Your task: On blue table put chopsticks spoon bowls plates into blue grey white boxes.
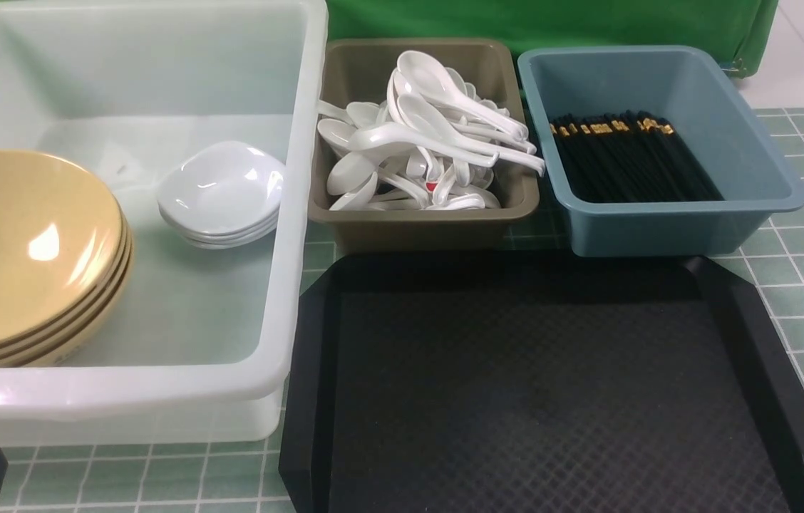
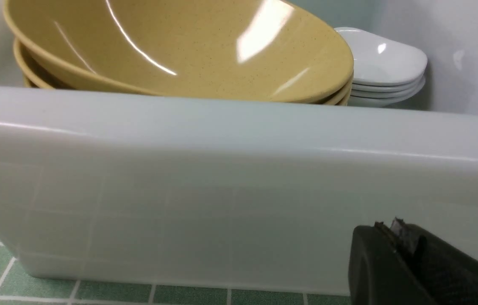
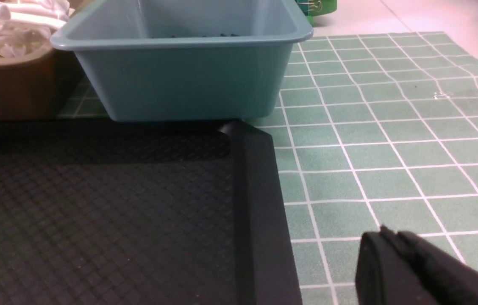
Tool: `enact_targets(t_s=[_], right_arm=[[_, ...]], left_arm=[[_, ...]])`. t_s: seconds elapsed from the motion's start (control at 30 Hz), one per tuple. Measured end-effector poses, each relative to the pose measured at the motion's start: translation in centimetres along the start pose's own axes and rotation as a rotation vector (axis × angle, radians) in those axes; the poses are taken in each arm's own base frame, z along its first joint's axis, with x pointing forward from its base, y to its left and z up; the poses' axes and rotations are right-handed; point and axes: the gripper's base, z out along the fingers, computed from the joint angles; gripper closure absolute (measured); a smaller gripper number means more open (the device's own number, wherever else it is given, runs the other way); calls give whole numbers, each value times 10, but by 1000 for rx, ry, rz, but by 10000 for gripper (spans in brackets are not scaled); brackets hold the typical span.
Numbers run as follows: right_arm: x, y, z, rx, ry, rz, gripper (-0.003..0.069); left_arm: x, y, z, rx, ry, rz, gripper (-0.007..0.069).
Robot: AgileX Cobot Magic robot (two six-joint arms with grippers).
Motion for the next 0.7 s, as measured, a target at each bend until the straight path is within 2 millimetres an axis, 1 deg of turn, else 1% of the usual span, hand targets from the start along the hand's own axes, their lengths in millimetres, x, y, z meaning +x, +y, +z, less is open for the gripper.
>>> enact_targets(t_s=[0.7], right_arm=[[0,0,0,0,1,0,567]], left_arm=[[0,0,0,0,0,0,636]])
